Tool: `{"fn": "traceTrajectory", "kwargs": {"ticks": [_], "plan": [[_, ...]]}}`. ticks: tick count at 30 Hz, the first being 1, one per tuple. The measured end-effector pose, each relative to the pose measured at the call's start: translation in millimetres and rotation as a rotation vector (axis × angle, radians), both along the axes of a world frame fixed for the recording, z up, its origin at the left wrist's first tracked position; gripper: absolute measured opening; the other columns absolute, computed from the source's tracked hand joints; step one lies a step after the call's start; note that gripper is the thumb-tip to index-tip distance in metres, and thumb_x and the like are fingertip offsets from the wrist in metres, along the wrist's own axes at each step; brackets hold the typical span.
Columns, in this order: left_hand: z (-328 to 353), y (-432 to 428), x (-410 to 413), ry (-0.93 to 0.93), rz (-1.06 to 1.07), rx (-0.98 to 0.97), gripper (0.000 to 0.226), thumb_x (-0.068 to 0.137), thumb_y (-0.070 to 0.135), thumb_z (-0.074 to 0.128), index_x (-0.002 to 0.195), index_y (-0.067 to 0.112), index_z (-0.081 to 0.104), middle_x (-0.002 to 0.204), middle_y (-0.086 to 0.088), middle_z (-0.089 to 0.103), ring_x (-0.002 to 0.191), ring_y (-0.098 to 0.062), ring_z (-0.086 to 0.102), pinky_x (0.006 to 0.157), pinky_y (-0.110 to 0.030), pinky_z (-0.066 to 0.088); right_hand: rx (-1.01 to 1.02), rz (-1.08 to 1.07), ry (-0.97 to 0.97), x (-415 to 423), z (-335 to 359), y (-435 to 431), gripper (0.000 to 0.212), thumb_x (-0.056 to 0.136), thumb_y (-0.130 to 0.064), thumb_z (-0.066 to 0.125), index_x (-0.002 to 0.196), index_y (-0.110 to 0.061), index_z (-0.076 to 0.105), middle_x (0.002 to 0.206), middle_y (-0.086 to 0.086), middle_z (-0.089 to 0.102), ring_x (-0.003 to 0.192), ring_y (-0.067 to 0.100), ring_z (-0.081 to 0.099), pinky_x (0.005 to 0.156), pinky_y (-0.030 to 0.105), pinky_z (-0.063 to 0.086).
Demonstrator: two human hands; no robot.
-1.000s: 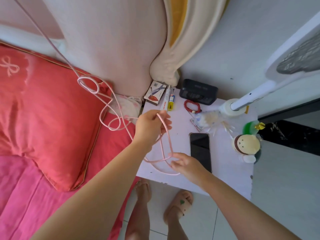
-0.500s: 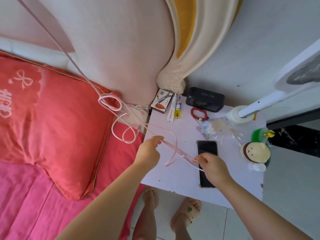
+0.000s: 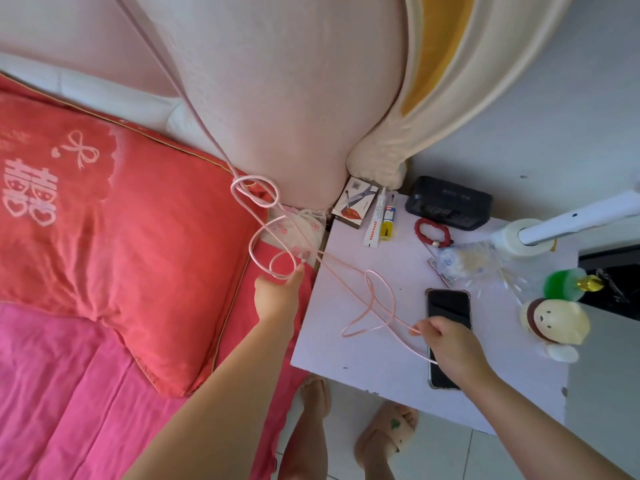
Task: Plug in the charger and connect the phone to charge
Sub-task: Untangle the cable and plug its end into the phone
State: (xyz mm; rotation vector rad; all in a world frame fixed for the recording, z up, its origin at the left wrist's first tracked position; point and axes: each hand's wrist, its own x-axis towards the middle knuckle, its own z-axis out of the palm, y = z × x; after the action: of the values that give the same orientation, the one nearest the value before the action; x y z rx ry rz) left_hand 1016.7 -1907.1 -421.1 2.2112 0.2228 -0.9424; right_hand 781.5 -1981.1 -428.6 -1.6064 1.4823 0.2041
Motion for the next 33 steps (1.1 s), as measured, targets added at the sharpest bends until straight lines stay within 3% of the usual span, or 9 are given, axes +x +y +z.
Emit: {"fn": "traceTrajectory", "kwargs": {"ticks": [3,7,10,13,18,22,27,30,33], "plan": [[-1,-3,8,0.063,0.149,-0.096,0.03,0.079,0.028,0.068,0.101,0.015,0.054,0.079,0.002,0.059,0.067,-0.014,0.057,0.071,-0.034,0.054,0.001,-0.008,-0.004,6,-1,0,0.026,0.094,-0.021,0.047,0.089,-0.011,0.07,0.082,0.006,0.066,0.068,0.015,0.052,0.059,0.021,0.036],[10,-8,9,0.227,0.292,-0.267,0.01,0.086,0.013,0.059,0.092,0.009,0.065,0.077,-0.002,0.068,0.062,-0.01,0.066,0.054,-0.022,0.052,-0.046,-0.027,0.01,14,2,-3,0.025,0.094,-0.019,0.046,0.094,-0.007,0.068,0.085,0.007,0.065,0.079,0.022,0.058,0.061,0.027,0.039],[27,-14,-1,0.408,0.386,-0.421,0.009,0.084,0.007,0.059,0.089,0.002,0.064,0.073,-0.008,0.067,0.06,-0.013,0.063,0.045,-0.019,0.05,-0.212,0.002,-0.01,23,11,-3,0.024,0.091,-0.015,0.054,0.11,-0.004,0.064,0.109,0.01,0.066,0.103,0.027,0.06,0.082,0.027,0.042],[43,-18,-19,0.549,0.457,-0.507,0.008,0.084,0.006,0.059,0.079,0.002,0.064,0.06,-0.006,0.065,0.056,-0.012,0.059,0.045,-0.02,0.05,-0.387,0.096,-0.123,39,26,-1,0.021,0.087,-0.017,0.059,0.105,-0.008,0.068,0.107,0.007,0.068,0.102,0.022,0.059,0.087,0.028,0.044],[59,-23,-50,0.673,0.431,-0.579,0.02,0.09,0.01,0.053,0.072,0.005,0.062,0.049,-0.001,0.065,0.044,-0.008,0.06,0.045,-0.017,0.051,0.051,-0.209,-0.406,80,59,-4,0.031,0.09,-0.042,0.045,0.081,-0.023,0.068,0.094,0.006,0.071,0.09,0.018,0.063,0.078,0.032,0.047],[68,-26,-57,0.702,0.434,-0.636,0.018,0.091,0.008,0.05,0.077,0.003,0.061,0.05,-0.002,0.065,0.046,-0.009,0.061,0.05,-0.016,0.053,0.23,-0.412,-0.546,80,72,-15,0.024,0.09,-0.034,0.05,0.083,-0.021,0.07,0.091,0.0,0.07,0.087,0.014,0.061,0.074,0.027,0.045],[74,-32,-50,0.653,0.491,-0.638,0.017,0.091,0.008,0.05,0.077,0.004,0.059,0.046,0.0,0.061,0.045,-0.008,0.056,0.044,-0.015,0.05,0.465,-0.624,-0.763,64,86,-19,0.027,0.092,-0.022,0.052,0.075,-0.023,0.074,0.064,-0.004,0.068,0.053,0.006,0.06,0.05,0.019,0.051],[79,-33,-53,0.615,0.412,-0.598,0.019,0.09,0.009,0.053,0.073,0.003,0.059,0.046,-0.001,0.061,0.04,-0.006,0.056,0.043,-0.015,0.049,0.455,-0.552,-0.779,66,97,-19,0.022,0.089,-0.019,0.058,0.075,-0.026,0.074,0.067,-0.006,0.067,0.061,0.008,0.062,0.059,0.023,0.053],[83,-32,-57,0.565,0.284,-0.561,0.014,0.089,0.011,0.056,0.079,0.001,0.059,0.063,-0.007,0.063,0.047,-0.009,0.059,0.047,-0.018,0.052,0.358,-0.52,-0.81,70,108,-17,0.012,0.087,-0.016,0.059,0.08,-0.021,0.067,0.069,-0.008,0.068,0.068,0.008,0.064,0.063,0.023,0.054]]}}
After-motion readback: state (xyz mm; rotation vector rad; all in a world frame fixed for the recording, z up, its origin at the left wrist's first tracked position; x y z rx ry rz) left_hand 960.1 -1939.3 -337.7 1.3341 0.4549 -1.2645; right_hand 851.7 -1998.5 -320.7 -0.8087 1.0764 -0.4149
